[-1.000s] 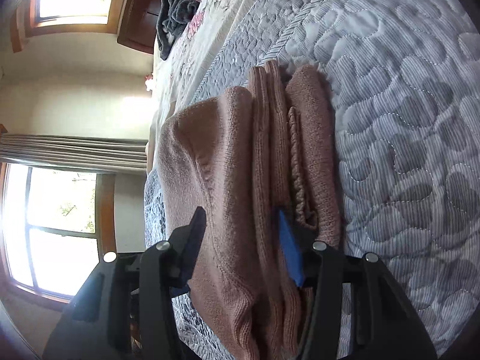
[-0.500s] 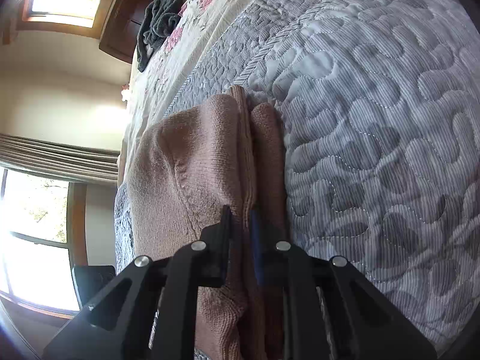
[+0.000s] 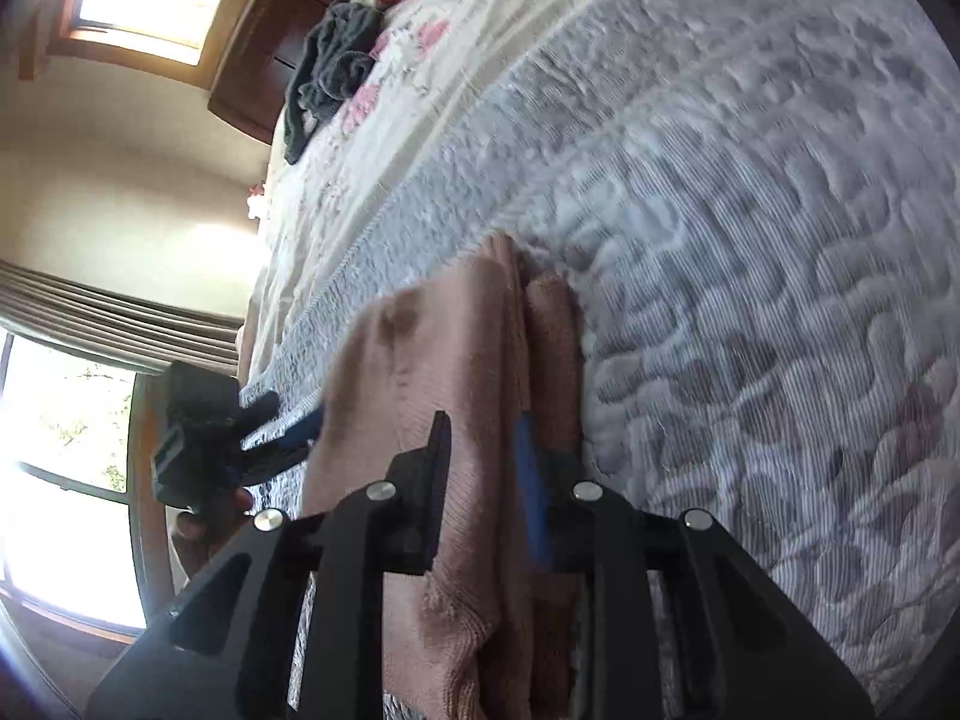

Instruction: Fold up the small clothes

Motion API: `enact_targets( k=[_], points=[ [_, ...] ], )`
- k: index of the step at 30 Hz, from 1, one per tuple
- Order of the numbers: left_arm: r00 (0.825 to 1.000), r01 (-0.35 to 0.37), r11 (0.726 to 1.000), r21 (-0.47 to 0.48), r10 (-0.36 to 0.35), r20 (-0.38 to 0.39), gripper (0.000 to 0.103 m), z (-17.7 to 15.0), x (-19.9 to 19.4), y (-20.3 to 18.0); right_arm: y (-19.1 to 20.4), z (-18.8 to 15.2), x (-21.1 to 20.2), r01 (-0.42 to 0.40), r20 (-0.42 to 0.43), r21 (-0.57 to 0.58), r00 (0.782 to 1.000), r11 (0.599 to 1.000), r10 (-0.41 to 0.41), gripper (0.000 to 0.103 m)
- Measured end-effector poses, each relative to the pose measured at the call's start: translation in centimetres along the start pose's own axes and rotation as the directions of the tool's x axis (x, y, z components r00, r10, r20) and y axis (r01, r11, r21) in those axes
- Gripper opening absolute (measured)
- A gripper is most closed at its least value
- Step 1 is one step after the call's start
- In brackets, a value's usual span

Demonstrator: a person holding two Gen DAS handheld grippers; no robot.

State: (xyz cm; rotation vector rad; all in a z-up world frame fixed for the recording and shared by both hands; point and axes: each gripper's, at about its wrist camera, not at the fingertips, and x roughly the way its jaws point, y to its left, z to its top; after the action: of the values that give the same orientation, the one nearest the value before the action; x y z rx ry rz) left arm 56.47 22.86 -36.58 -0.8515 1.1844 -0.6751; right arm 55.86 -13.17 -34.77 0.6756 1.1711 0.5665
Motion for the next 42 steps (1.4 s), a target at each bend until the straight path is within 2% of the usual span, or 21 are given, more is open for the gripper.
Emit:
enact_targets(
  k=[3, 5, 8, 10, 12, 14, 17, 19, 20, 21, 23, 25, 26, 28, 31, 33, 34, 36, 38, 40, 42],
  points=[
    [1.000, 0.011, 1.000, 0.021, -0.011, 0.006, 0.051, -0.7, -0.1, 0.0, 2.7, 1.6, 1.8, -0.030, -0.037, -0.076, 0.999, 0.997, 0.028, 0.023],
    [1.000, -0.014, 1.000, 0.014, 0.014, 0.014, 0.044, -0.7, -0.3, 0.3, 2.8, 2.3, 4.7, -0.023, -0.113, -0.088, 0.994, 0.996, 0.013, 0.022],
    [0.996, -0.078, 0.997, 0.023, 0.077, 0.044, 0.040, -0.7, -1.5, -0.3, 0.5, 2.7, 7.1, 0.069, -0.146, -0.098, 0.986, 0.993, -0.083, 0.000],
    [0.997, -0.049, 0.996, 0.080, 0.044, 0.062, 0.040, -1.7, -3.3, -2.1, 0.4, 2.7, 5.6, 0.075, -0.128, -0.069, 0.988, 0.995, -0.084, 0.000],
    [0.999, 0.011, 0.987, 0.161, -0.017, 0.040, 0.041, -3.7, -4.7, -3.8, 1.8, 2.1, 3.5, 0.026, -0.106, -0.091, 0.994, 0.995, -0.036, 0.010],
    [1.000, 0.019, 0.977, 0.211, -0.020, 0.003, 0.041, -5.8, -5.0, -4.2, 3.6, 0.5, 2.3, -0.091, -0.148, -0.118, 0.986, 0.989, 0.073, 0.009],
    [0.995, -0.075, 0.972, 0.222, 0.089, -0.053, 0.039, -7.5, -2.6, -2.6, 5.2, -2.3, 3.7, -0.140, -0.239, -0.164, 0.966, 0.977, 0.098, 0.009],
    [0.993, -0.105, 0.971, 0.214, 0.115, -0.039, 0.030, -7.8, -1.5, -1.6, 4.1, -3.8, 5.6, -0.082, -0.290, -0.180, 0.957, 0.980, 0.026, 0.009],
    [0.991, -0.119, 0.970, 0.211, 0.127, -0.028, 0.021, -7.8, -1.2, -1.3, 3.1, -4.0, 6.3, -0.038, -0.291, -0.194, 0.956, 0.980, -0.021, 0.000],
    [0.991, -0.126, 0.972, 0.196, 0.134, -0.024, 0.010, -7.7, -0.9, -1.1, 1.7, -4.1, 6.4, -0.035, -0.288, -0.180, 0.957, 0.983, -0.018, 0.000],
    [0.985, -0.164, 0.965, 0.204, 0.171, -0.017, 0.003, -7.8, -0.7, -1.4, -0.2, -3.7, 5.5, -0.057, -0.272, -0.104, 0.962, 0.993, 0.026, 0.000],
    [0.986, -0.163, 0.965, 0.206, 0.168, -0.009, 0.004, -8.1, -1.4, -2.2, -0.1, -3.9, 3.7, -0.036, -0.240, -0.102, 0.971, 0.994, 0.011, 0.000],
    [0.990, -0.139, 0.967, 0.212, 0.142, 0.000, 0.017, -8.4, -2.2, -2.9, 0.3, -4.1, 2.8, -0.036, -0.224, -0.102, 0.974, 0.994, 0.012, 0.000],
    [0.996, -0.093, 0.968, 0.235, 0.094, 0.004, 0.022, -9.5, -3.5, -4.0, 1.4, -4.8, 0.9, -0.084, -0.203, -0.103, 0.977, 0.991, 0.061, 0.004],
    [0.982, -0.174, 0.955, 0.242, 0.186, -0.027, 0.026, -10.5, -2.0, -3.6, 1.9, -6.1, 1.1, -0.080, -0.222, -0.132, 0.974, 0.988, 0.050, 0.004],
    [0.976, -0.201, 0.952, 0.231, 0.214, -0.035, 0.021, -10.4, -0.7, -3.2, 0.1, -6.8, 2.7, 0.036, -0.231, -0.146, 0.970, 0.989, -0.070, 0.000],
    [0.973, -0.215, 0.948, 0.236, 0.229, -0.035, 0.019, -10.4, -0.4, -3.4, -0.8, -7.1, 3.1, 0.047, -0.230, -0.139, 0.970, 0.989, -0.079, 0.000],
    [0.965, -0.245, 0.939, 0.240, 0.261, -0.033, 0.019, -10.5, -0.3, -4.2, -1.3, -7.2, 2.4, 0.036, -0.198, -0.075, 0.979, 0.997, -0.050, 0.000],
    [0.975, -0.195, 0.946, 0.259, 0.215, -0.051, 0.023, -11.3, -1.3, -5.6, -0.2, -7.8, 0.6, 0.025, -0.164, -0.090, 0.986, 0.996, -0.040, 0.005],
    [0.985, -0.140, 0.949, 0.284, 0.164, -0.062, 0.027, -13.0, -2.6, -6.6, 1.0, -9.1, -1.1, -0.052, -0.169, -0.106, 0.985, 0.993, 0.034, 0.005],
    [0.971, -0.199, 0.937, 0.287, 0.228, -0.070, 0.038, -14.4, -2.5, -5.9, 1.2, -10.6, -1.4, -0.033, -0.189, -0.148, 0.982, 0.988, 0.005, 0.005]
  ],
)
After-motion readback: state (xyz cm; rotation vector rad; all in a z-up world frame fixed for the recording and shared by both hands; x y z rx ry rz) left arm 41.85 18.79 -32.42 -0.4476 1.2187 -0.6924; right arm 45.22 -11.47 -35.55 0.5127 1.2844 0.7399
